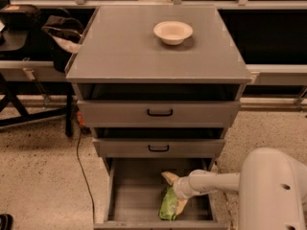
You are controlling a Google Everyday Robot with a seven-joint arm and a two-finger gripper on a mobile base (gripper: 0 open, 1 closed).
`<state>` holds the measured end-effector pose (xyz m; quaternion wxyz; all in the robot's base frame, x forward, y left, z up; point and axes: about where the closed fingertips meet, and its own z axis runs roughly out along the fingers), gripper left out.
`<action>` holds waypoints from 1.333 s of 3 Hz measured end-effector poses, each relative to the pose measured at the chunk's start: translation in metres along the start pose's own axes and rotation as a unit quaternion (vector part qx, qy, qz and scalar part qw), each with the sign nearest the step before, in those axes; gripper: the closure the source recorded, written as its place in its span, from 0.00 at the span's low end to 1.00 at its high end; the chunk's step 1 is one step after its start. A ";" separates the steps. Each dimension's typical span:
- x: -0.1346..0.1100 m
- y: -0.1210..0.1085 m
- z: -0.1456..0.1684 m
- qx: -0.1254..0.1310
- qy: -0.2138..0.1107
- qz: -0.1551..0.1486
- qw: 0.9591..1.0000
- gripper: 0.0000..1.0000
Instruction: Pick green rice chip bag from bottom drawer and place on counter
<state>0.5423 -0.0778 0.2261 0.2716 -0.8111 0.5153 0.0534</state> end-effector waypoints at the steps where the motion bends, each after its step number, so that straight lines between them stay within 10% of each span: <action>1: 0.002 0.002 0.003 -0.010 -0.025 -0.043 0.999 0.00; 4: 0.000 0.027 0.033 -0.065 -0.027 -0.113 0.991 0.00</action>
Offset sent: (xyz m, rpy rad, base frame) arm -0.0029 -0.0067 -0.0160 -0.0291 -0.0245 0.2731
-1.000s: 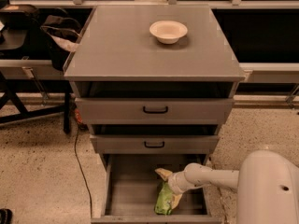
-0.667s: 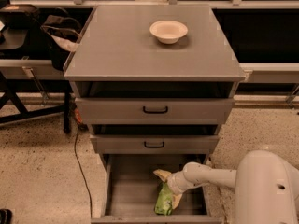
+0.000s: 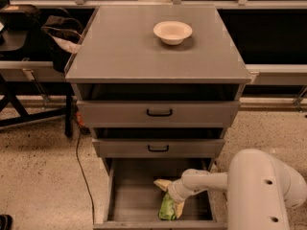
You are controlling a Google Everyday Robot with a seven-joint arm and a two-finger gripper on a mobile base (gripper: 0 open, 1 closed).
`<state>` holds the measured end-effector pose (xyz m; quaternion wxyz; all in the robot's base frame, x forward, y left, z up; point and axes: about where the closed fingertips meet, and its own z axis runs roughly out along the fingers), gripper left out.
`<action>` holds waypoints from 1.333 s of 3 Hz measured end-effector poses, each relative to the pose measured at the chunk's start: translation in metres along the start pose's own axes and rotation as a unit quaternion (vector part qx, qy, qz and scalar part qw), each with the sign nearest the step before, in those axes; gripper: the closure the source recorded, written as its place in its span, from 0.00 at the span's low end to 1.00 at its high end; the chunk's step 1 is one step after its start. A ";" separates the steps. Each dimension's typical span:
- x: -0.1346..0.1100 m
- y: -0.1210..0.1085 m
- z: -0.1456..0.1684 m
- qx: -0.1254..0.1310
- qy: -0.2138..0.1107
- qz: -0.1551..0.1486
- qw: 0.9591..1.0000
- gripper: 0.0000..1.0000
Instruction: Pick green rice chip bag from bottom drawer and place on counter
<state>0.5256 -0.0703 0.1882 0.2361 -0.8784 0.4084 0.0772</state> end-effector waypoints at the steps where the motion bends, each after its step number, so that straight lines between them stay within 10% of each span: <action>1: -0.001 0.005 0.014 -0.014 0.001 0.006 1.000 0.00; 4: -0.001 0.005 0.015 -0.015 0.001 0.006 1.000 0.72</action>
Offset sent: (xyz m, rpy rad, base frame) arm -0.0035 0.0046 -0.0129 -0.0178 0.0225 -0.0013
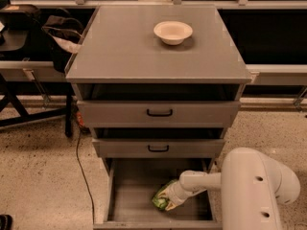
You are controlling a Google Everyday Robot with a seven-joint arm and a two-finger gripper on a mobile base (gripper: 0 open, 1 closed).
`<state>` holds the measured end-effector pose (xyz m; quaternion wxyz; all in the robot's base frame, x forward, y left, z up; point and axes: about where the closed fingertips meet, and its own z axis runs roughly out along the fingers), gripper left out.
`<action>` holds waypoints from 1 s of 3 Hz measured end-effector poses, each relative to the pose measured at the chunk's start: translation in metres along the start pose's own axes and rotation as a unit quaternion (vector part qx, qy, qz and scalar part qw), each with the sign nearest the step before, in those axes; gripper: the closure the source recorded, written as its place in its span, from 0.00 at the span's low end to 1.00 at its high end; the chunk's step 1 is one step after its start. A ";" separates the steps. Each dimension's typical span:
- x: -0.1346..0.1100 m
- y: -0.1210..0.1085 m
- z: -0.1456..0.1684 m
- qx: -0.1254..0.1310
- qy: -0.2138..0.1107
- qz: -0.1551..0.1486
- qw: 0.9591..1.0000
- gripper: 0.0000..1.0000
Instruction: Pick green rice chip bag from bottom drawer and place on counter
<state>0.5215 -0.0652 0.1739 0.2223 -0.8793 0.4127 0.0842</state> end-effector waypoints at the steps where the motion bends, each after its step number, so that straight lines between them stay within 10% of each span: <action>1: 0.000 0.000 0.000 0.000 0.000 0.000 1.000 1.00; 3: -0.003 0.000 -0.004 0.008 -0.010 -0.003 1.000 1.00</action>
Offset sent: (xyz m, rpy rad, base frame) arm 0.0000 0.0000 0.0000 0.0000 0.0000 0.0000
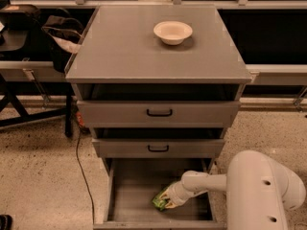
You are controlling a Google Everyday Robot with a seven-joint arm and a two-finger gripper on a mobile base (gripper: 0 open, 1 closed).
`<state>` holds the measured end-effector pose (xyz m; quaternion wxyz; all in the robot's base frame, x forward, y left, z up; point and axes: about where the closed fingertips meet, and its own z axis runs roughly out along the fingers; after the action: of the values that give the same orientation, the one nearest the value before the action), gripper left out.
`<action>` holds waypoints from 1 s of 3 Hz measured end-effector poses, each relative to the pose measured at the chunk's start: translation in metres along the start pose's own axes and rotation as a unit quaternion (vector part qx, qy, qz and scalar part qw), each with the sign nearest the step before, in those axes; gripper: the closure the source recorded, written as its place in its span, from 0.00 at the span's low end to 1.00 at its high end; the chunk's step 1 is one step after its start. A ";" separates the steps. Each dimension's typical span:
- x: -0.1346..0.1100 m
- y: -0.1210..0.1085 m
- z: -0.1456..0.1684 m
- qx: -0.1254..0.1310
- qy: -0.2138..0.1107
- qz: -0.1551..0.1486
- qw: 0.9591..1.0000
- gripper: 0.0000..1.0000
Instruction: Pick green rice chip bag from bottom drawer and place on counter
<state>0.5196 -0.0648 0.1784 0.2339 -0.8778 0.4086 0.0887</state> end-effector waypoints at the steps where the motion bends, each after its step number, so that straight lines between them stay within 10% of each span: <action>1: -0.011 -0.008 -0.021 0.015 -0.027 -0.022 0.999 1.00; 3: -0.034 -0.022 -0.082 0.038 -0.083 -0.056 0.994 1.00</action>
Offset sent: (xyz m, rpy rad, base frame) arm -0.0087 -0.0079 0.1013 0.1918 -0.0272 0.1524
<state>0.5113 -0.0696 0.2692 0.3049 -0.8795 0.3407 0.1323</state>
